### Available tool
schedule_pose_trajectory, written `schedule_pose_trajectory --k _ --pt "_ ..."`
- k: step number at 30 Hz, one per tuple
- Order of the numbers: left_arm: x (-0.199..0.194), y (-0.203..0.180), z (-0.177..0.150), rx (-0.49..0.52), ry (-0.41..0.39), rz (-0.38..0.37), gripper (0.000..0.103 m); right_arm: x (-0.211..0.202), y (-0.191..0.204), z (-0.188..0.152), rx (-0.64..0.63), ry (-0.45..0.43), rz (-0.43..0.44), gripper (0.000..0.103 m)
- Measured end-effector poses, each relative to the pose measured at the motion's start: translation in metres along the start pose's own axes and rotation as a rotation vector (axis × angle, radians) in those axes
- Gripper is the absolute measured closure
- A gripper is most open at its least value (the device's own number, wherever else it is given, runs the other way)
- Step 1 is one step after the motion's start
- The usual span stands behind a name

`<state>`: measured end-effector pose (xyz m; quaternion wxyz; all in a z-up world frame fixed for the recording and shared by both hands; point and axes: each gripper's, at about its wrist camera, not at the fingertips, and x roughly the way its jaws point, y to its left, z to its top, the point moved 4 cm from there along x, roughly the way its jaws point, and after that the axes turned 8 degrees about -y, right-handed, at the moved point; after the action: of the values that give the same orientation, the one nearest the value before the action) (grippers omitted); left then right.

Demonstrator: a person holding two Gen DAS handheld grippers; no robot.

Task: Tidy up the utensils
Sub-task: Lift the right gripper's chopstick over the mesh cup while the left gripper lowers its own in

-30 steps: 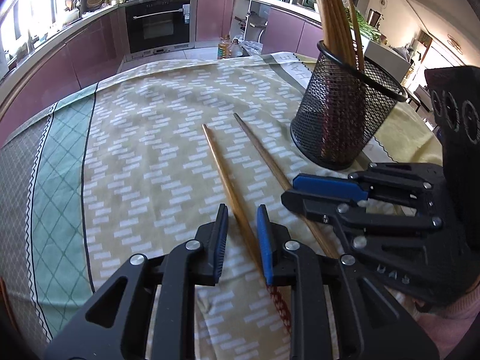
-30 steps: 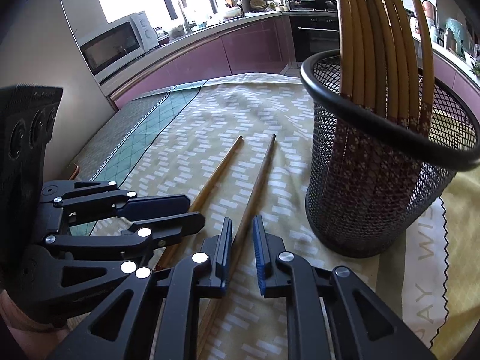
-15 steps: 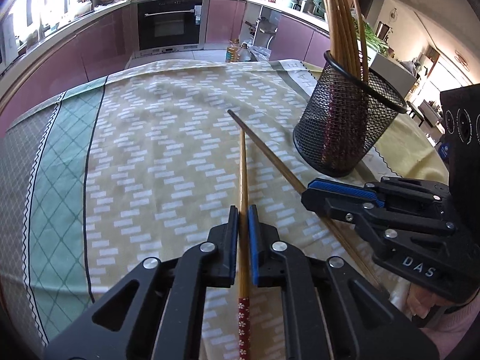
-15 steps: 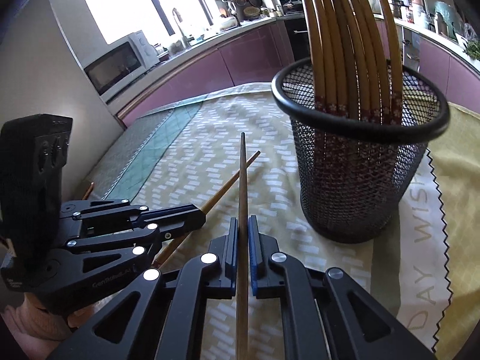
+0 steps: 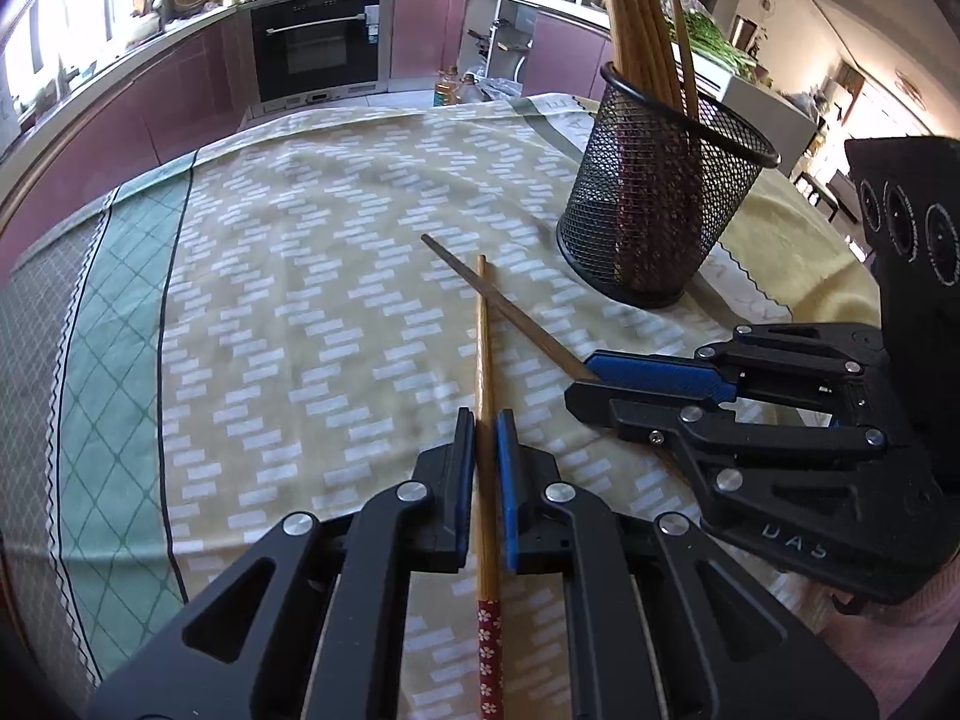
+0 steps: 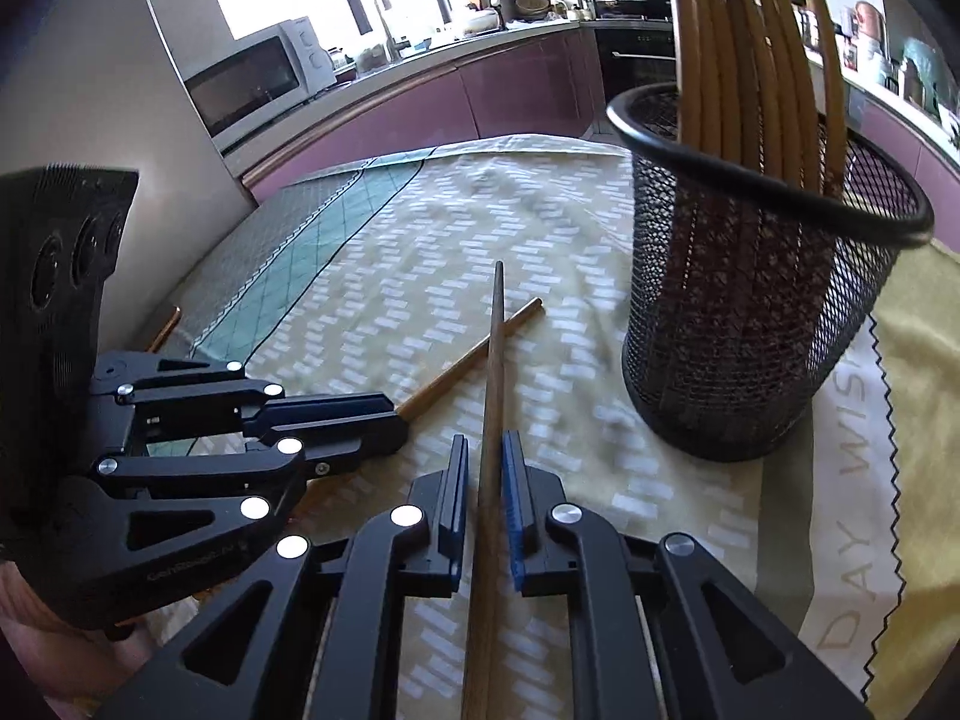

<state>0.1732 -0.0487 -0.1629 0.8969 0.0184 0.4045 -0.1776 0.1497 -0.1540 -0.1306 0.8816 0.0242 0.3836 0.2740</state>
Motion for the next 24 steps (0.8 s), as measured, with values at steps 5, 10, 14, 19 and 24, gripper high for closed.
schedule_pose_trajectory --k 5,10,14,19,24 --pt "0.007 0.0 0.007 0.003 0.001 -0.001 0.094 0.001 -0.004 0.002 0.022 -0.008 0.003 0.097" --pt "0.005 -0.003 0.006 0.005 -0.011 0.004 0.095 -0.008 -0.007 0.004 0.035 -0.033 0.027 0.097" --pt "-0.005 -0.002 0.01 -0.008 -0.04 -0.01 0.095 -0.027 -0.009 0.009 0.039 -0.077 0.049 0.097" --pt "-0.027 -0.003 0.019 -0.018 -0.091 -0.045 0.095 -0.05 -0.009 0.017 0.033 -0.133 0.061 0.097" --pt "-0.052 -0.01 0.029 -0.019 -0.146 -0.099 0.095 -0.07 -0.007 0.022 0.021 -0.185 0.064 0.097"
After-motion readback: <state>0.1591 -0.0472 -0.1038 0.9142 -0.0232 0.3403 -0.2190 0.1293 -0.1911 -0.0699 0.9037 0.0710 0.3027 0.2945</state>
